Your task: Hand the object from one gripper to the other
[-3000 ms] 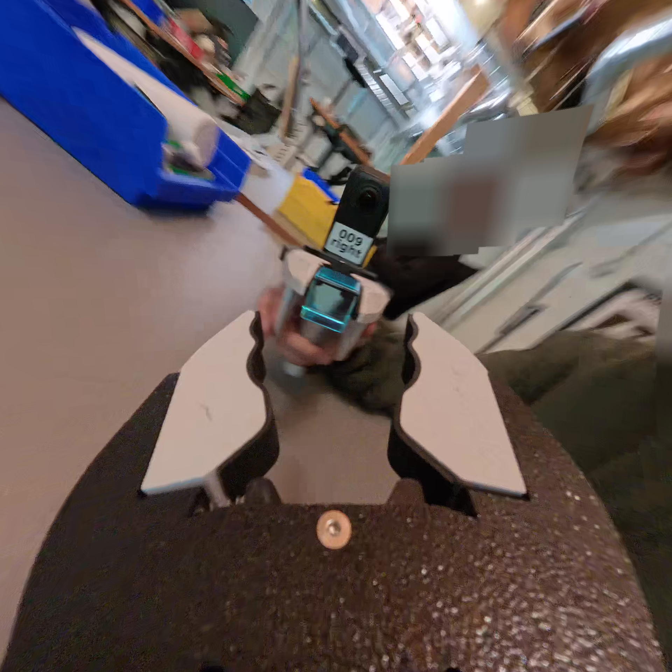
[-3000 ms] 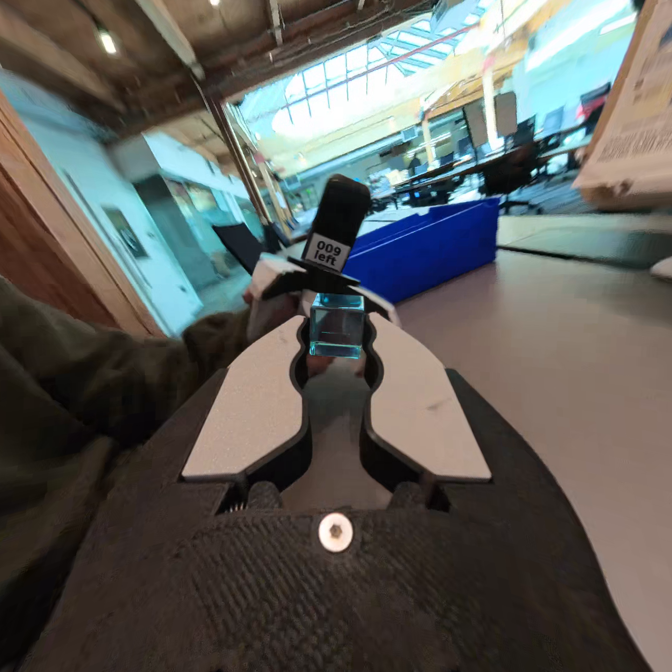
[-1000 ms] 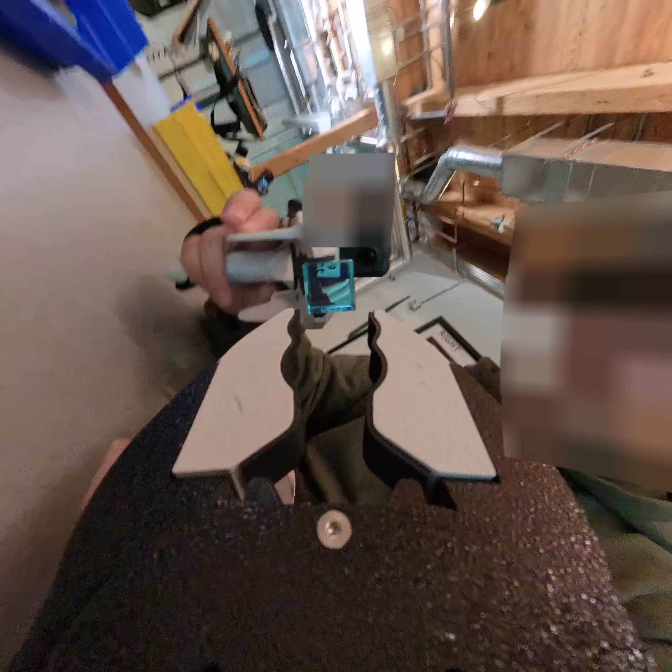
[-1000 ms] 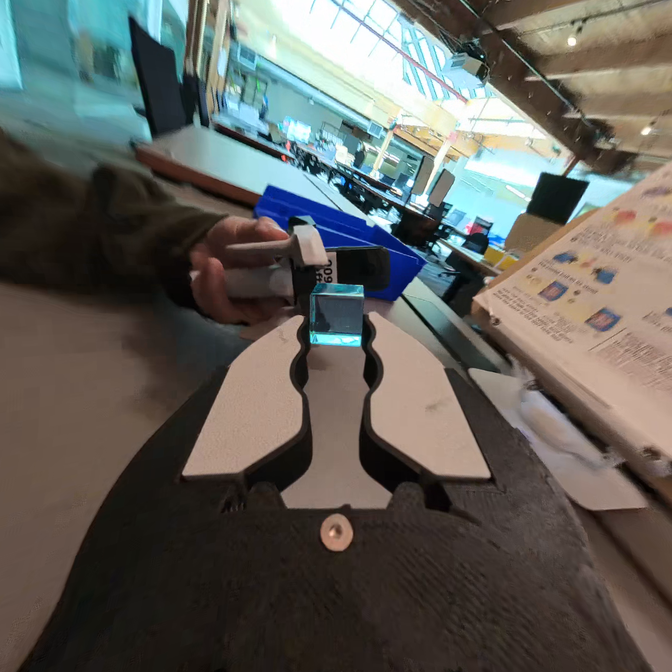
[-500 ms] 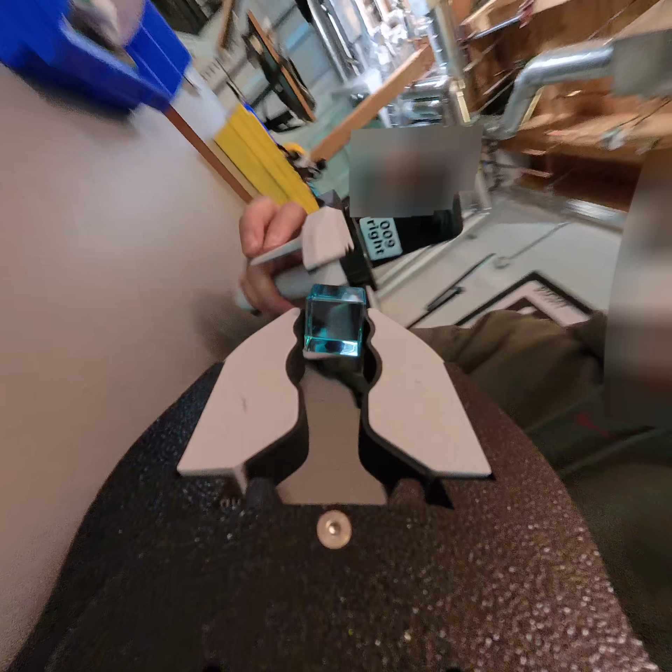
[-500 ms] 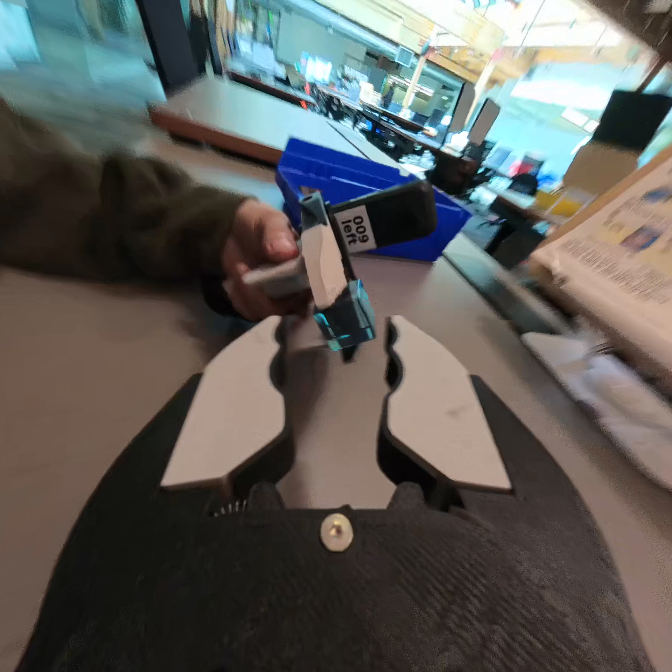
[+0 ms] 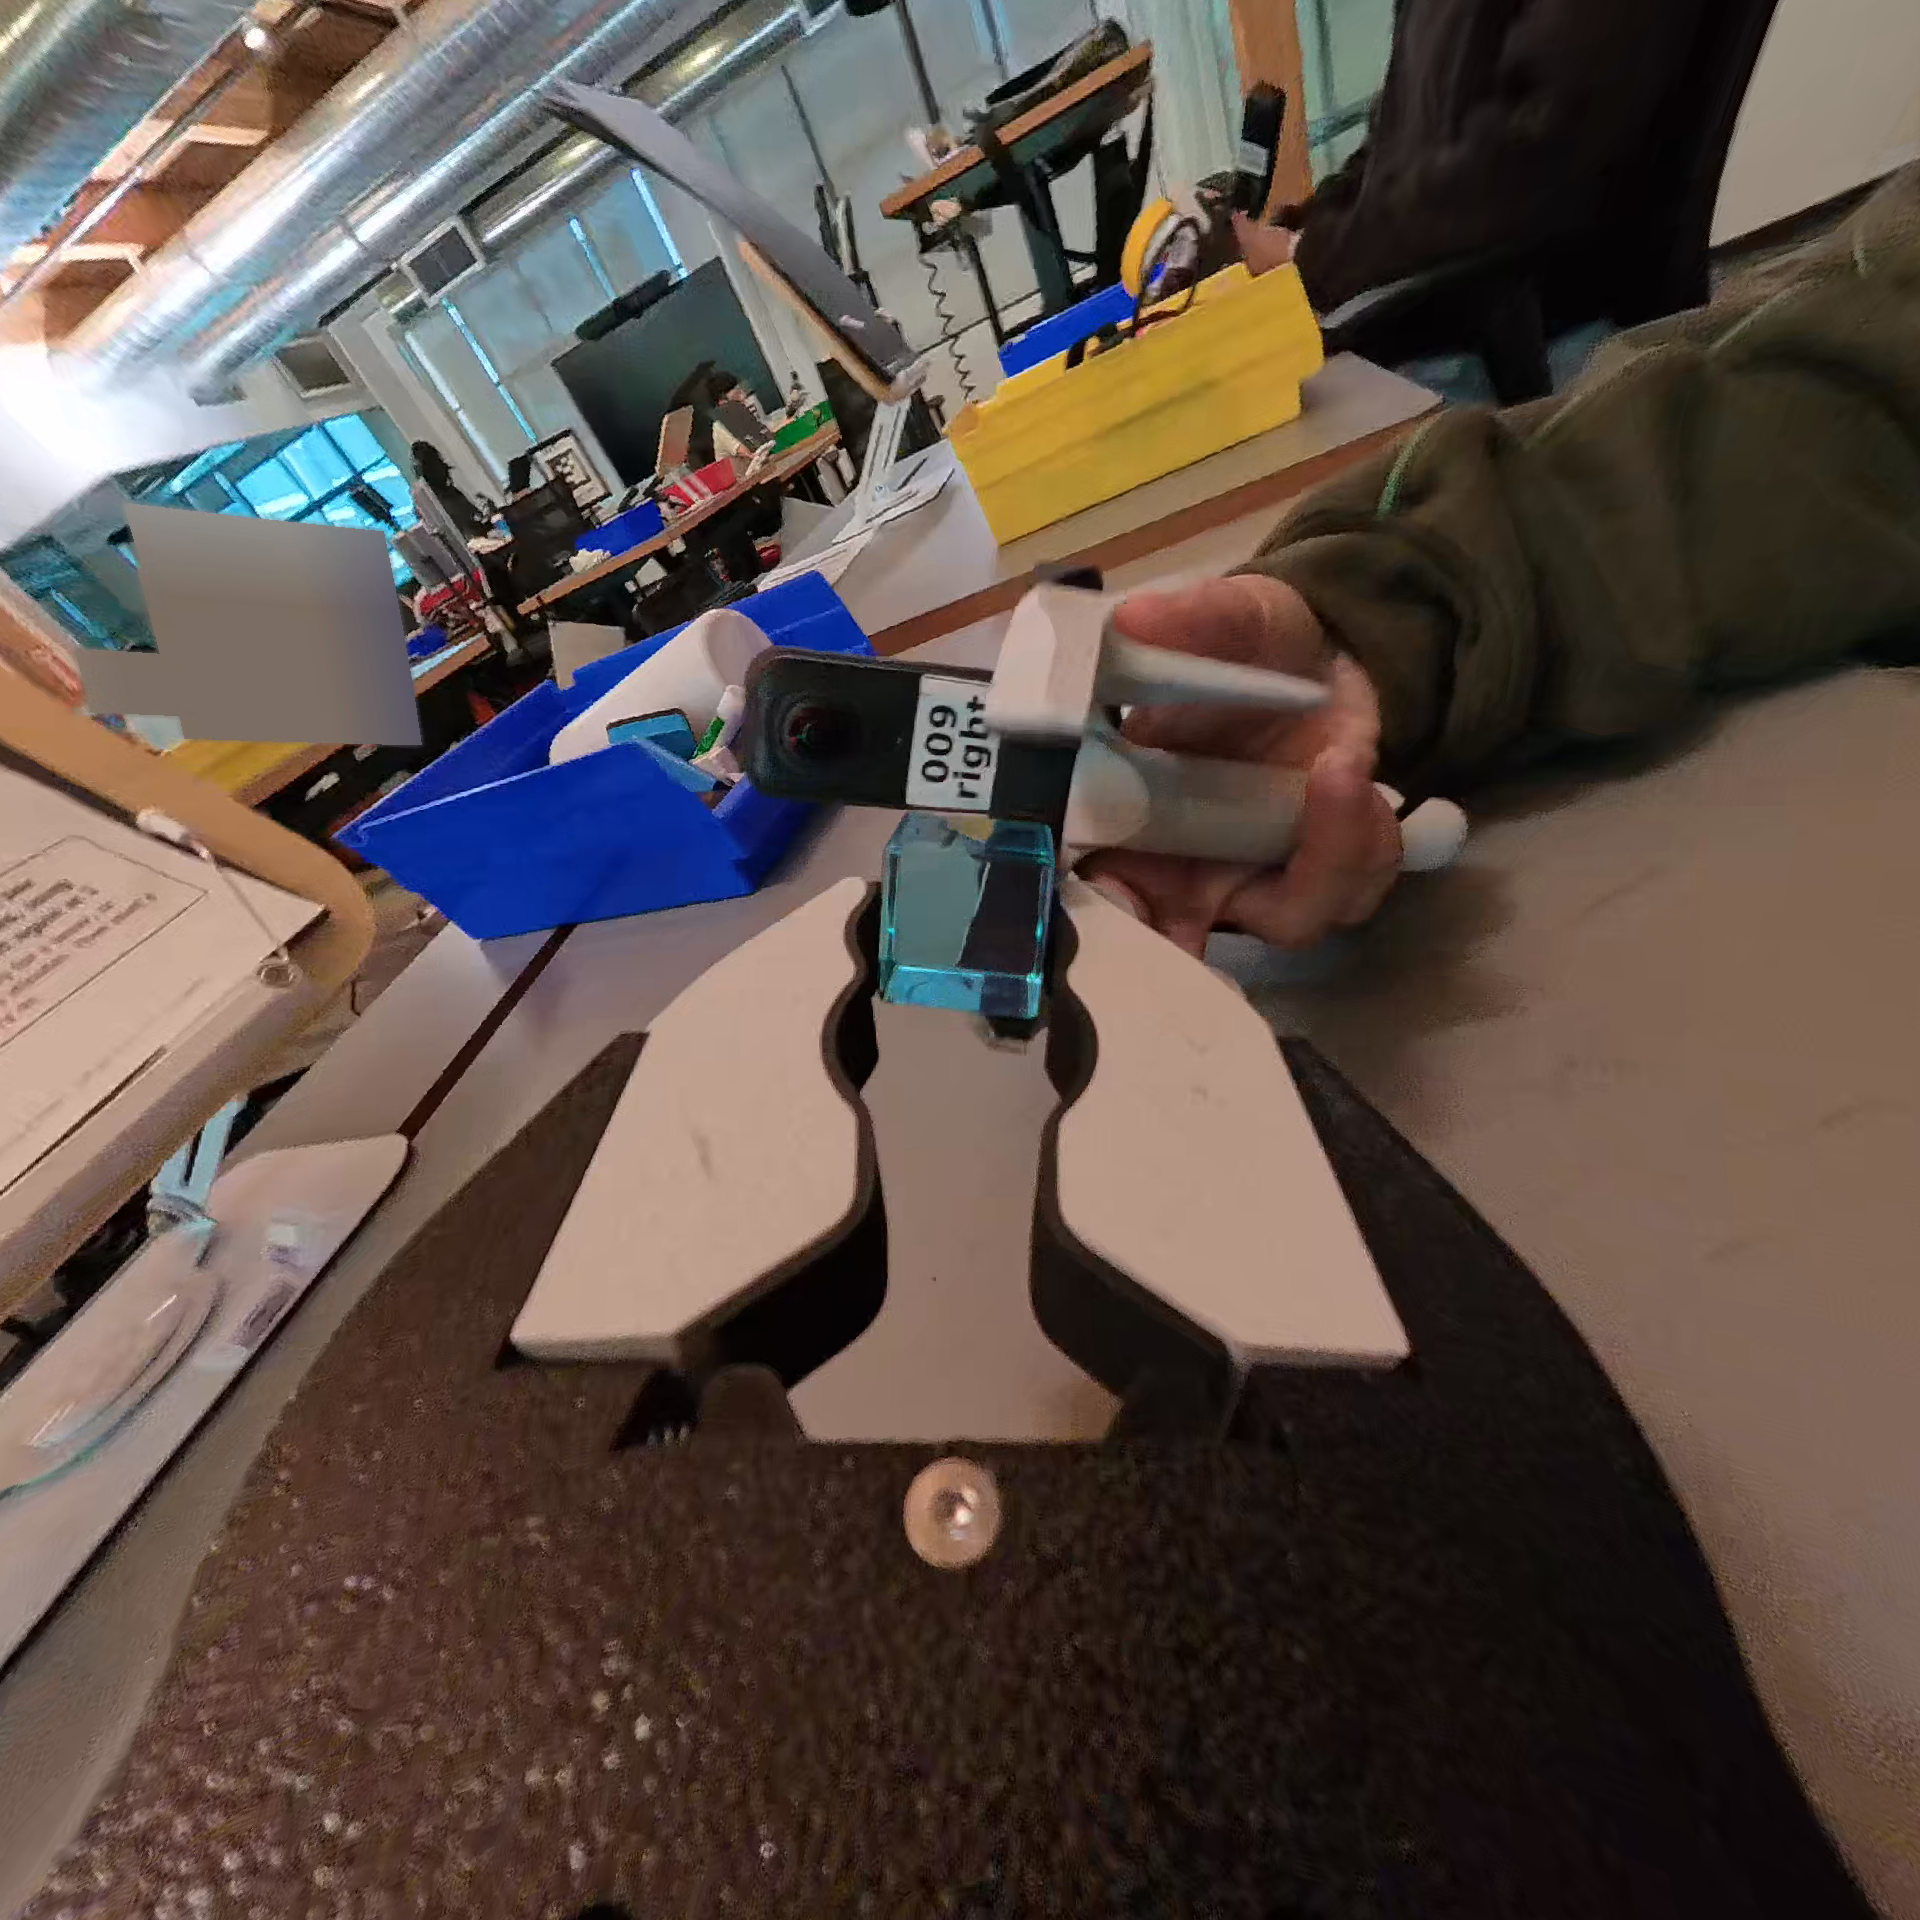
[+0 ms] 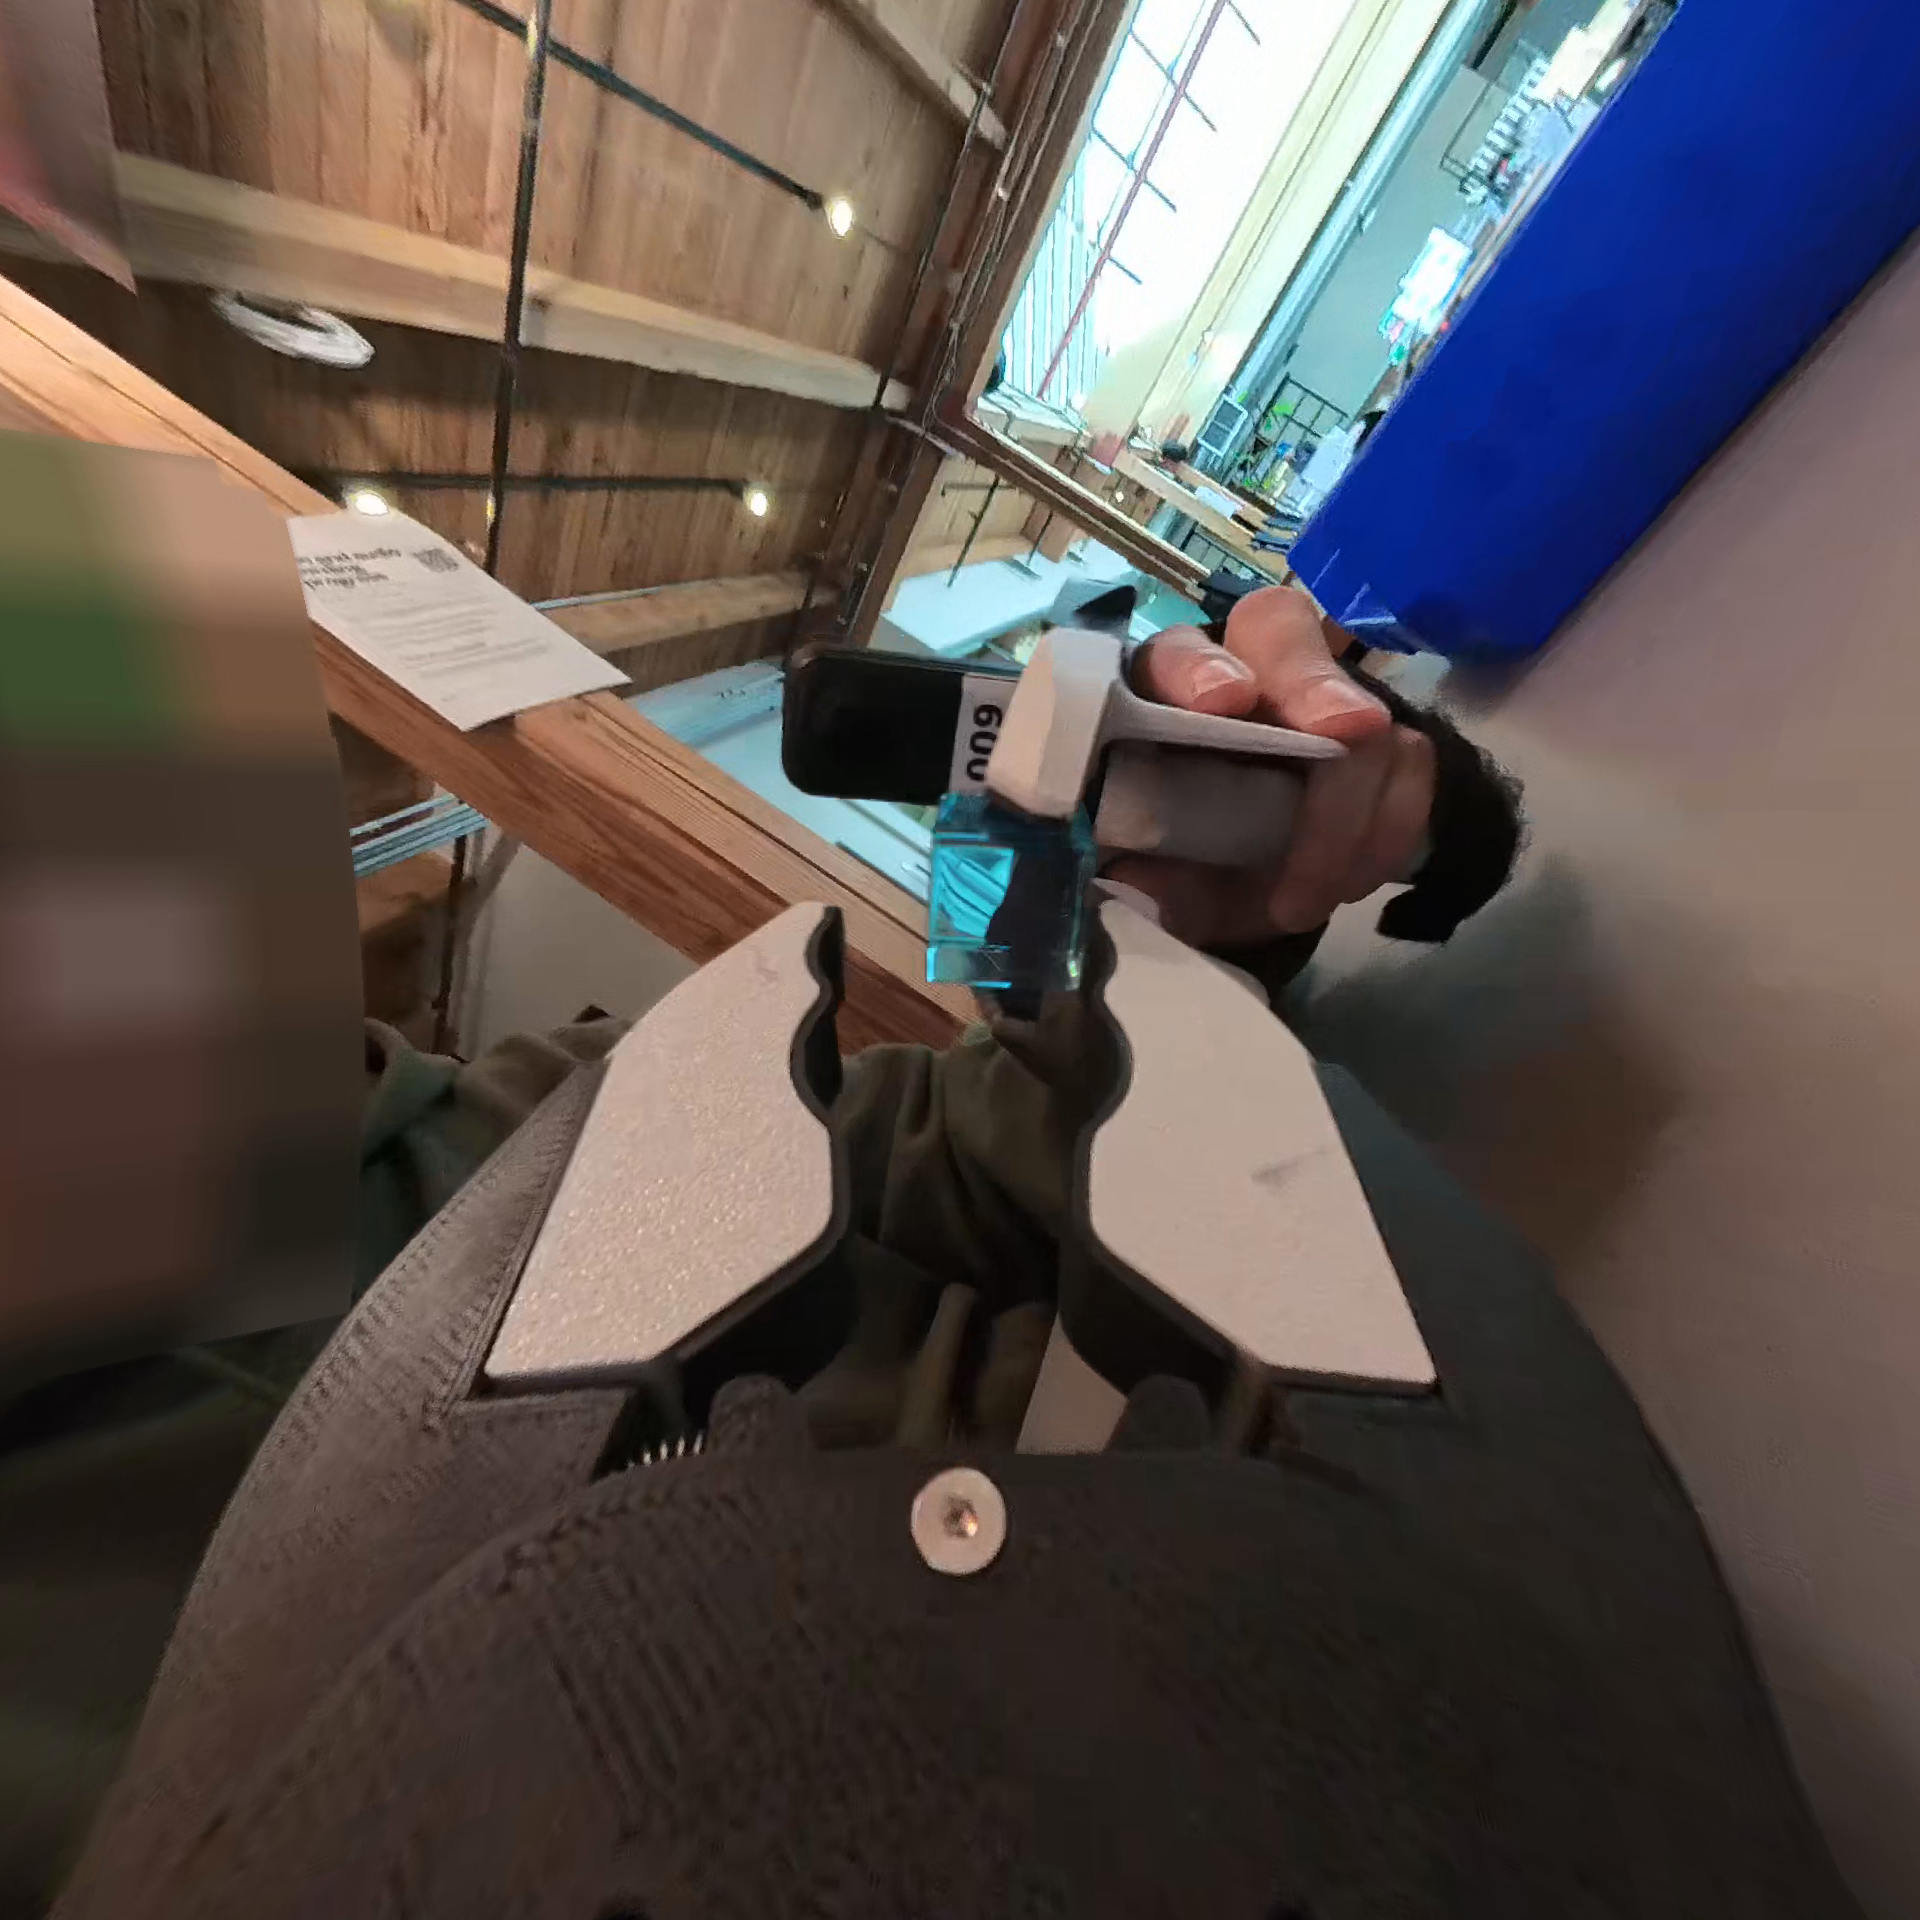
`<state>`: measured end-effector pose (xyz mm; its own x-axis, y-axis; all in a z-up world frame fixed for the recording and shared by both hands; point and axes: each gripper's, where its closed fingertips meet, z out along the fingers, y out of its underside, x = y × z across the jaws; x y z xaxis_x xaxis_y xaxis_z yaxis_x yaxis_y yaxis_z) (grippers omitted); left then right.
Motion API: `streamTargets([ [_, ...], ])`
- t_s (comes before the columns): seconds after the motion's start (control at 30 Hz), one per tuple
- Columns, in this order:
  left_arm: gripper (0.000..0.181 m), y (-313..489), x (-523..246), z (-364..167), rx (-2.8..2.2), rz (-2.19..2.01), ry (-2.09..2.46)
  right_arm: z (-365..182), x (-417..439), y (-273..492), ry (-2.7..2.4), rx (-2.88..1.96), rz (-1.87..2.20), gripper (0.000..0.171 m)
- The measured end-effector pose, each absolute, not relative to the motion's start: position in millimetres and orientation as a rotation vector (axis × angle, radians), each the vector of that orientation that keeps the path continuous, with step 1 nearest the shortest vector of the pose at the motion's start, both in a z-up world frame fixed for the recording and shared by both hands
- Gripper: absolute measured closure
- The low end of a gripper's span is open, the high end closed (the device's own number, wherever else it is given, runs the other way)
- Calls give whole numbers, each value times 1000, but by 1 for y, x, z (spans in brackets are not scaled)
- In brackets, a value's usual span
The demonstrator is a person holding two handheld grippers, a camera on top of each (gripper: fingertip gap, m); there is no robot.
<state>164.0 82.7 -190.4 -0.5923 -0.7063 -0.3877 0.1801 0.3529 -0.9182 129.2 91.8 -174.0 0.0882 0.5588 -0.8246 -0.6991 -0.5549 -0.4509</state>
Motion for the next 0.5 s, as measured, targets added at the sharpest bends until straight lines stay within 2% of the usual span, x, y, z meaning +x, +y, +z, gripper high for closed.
streamTargets([
  [0.07,153,82,164,-188,-461,-1357,1775,-178,128,94,129,-1428,1593,142],
  [0.23,152,84,165,-192,-462,-1311,1791,-182,129,96,83,-1487,1528,143],
  [0.37,148,89,170,-198,-533,-1264,1780,-189,135,98,-32,-1592,1272,143],
  [0.5,119,101,173,-199,-790,-1389,1795,-201,171,104,-138,-1747,715,143],
])
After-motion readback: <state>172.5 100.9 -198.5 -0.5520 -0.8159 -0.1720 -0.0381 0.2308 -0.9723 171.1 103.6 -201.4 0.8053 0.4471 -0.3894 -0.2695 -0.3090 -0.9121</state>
